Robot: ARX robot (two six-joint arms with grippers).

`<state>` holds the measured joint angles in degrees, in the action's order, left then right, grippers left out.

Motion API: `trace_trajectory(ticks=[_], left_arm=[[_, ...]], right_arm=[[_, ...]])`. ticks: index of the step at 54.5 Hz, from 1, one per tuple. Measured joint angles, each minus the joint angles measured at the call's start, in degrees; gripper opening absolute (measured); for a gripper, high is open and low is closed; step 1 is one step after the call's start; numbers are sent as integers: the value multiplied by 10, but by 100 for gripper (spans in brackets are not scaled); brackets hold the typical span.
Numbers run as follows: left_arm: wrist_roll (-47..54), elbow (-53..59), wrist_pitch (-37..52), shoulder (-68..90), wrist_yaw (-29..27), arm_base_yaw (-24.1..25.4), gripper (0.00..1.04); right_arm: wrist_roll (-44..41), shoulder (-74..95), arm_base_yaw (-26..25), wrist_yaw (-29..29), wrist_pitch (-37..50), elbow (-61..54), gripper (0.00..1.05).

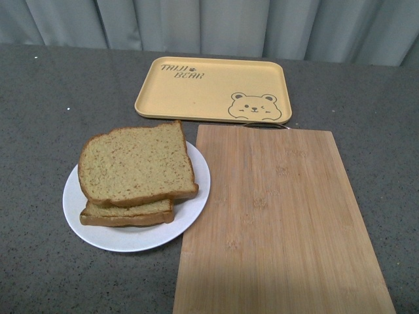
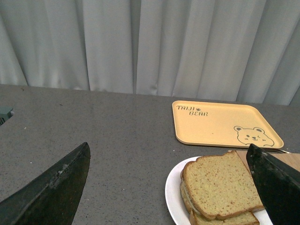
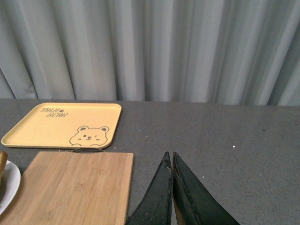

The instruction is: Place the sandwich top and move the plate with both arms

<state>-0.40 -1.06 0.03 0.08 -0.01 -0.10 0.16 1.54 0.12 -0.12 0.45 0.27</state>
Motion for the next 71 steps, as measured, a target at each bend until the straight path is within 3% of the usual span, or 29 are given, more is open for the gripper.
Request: trace_trajectory(ticks=[8, 13, 39, 44, 47, 63, 71], left_arm=[[0, 0, 0, 0, 0, 0, 98], [0, 0, 0, 0, 0, 0, 98], [0, 0, 0, 0, 0, 0, 98], [-56, -37, -94, 72, -13, -9, 98], [-94, -46, -91, 138, -14, -19, 98], [-303, -101, 167, 556, 60, -42, 98], [-378, -135, 219, 736, 118, -47, 98]], right_arm=[[-1, -13, 0, 0, -3, 0, 2], [-1, -13, 0, 0, -3, 0, 20], [-1, -13, 0, 0, -3, 0, 97], [-1, -13, 0, 0, -3, 0, 95], [-1, -13, 0, 0, -3, 0, 95], [-1, -13, 0, 0, -3, 0, 95], [-1, -13, 0, 0, -3, 0, 95]])
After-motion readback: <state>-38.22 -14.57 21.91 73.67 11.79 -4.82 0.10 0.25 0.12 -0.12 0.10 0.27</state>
